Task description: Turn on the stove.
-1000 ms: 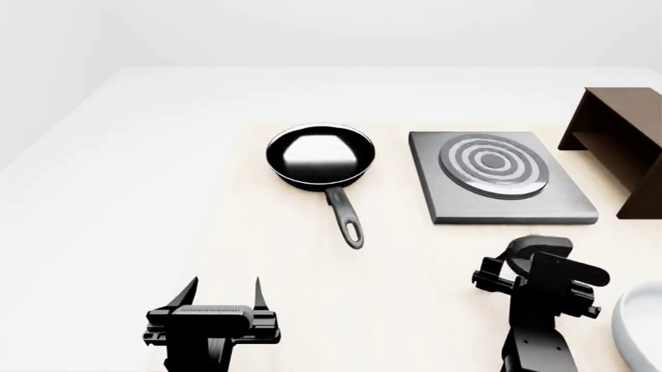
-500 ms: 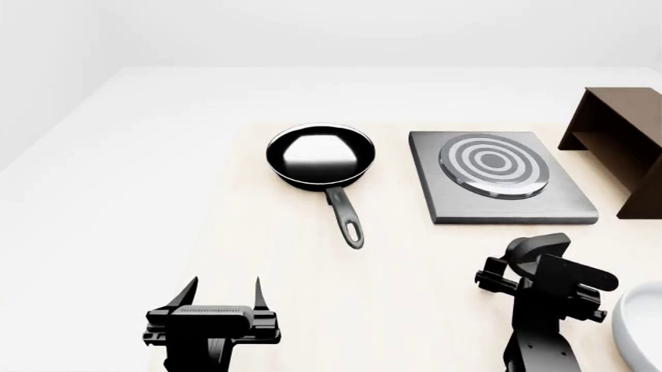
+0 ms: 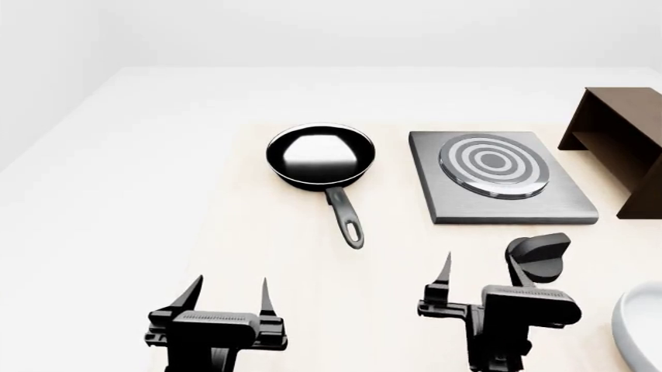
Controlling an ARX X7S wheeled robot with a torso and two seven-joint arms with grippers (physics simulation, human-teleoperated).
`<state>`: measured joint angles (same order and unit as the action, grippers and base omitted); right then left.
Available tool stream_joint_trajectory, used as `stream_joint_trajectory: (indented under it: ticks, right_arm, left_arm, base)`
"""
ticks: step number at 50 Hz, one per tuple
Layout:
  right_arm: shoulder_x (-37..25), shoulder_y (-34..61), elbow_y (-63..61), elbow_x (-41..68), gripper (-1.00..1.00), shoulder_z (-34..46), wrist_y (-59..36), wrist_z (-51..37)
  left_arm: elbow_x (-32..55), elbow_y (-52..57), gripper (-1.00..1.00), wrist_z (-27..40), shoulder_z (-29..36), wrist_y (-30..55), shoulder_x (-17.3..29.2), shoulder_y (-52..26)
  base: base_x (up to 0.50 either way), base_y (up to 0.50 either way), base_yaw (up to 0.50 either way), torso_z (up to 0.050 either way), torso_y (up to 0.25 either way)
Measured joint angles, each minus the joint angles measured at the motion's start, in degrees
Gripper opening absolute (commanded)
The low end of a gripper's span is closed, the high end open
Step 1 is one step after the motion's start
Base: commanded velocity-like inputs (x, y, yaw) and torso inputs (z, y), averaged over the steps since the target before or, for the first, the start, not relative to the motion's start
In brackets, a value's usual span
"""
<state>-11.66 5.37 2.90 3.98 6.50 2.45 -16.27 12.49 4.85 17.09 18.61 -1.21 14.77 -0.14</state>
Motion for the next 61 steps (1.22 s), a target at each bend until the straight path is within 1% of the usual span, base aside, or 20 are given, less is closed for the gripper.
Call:
stream_joint_trajectory:
  ticks: [9, 19, 61]
  right_arm:
    - [1.1, -5.2, -6.5, -3.8, 1.0, 4.7, 1.6, -0.9]
    - [1.4, -7.8, -9.7, -4.9, 1.0, 7.1, 2.5, -1.5]
    - [0.3, -8.5, -10.3, -4.2, 1.0, 10.2, 3.2, -2.8]
  left_arm:
    - [-0.4, 1.6, 1.0, 0.3, 0.7, 0.1, 0.4, 0.6]
    - [-0.6, 2.3, 1.0, 0.6, 1.1, 0.1, 0.6, 0.8]
    - [0.1, 2.5, 1.0, 1.3, 1.8, -0.2, 1.3, 0.7]
  base:
    - [0.0, 0.0, 0.0, 0.0, 0.0]
    - [0.0, 0.0, 0.0, 0.0, 0.0]
    - [0.0, 0.0, 0.0, 0.0, 0.0]
